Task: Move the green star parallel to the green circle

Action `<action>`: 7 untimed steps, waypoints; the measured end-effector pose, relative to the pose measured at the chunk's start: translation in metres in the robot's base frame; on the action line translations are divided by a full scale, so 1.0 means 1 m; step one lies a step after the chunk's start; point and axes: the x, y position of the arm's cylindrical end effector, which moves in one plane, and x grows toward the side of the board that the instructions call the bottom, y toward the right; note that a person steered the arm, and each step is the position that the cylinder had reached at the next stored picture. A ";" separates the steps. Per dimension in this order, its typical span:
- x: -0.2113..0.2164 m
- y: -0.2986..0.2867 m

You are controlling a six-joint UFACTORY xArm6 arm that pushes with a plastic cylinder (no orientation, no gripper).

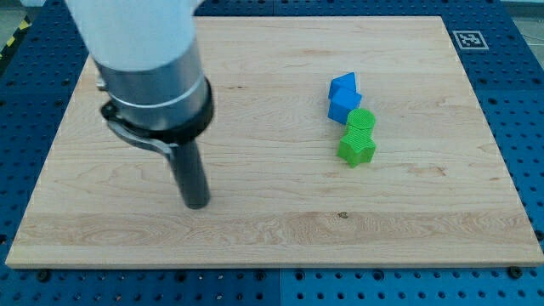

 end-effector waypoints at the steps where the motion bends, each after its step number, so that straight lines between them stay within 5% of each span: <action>1: 0.006 0.078; 5: 0.062 0.229; 7: -0.003 0.281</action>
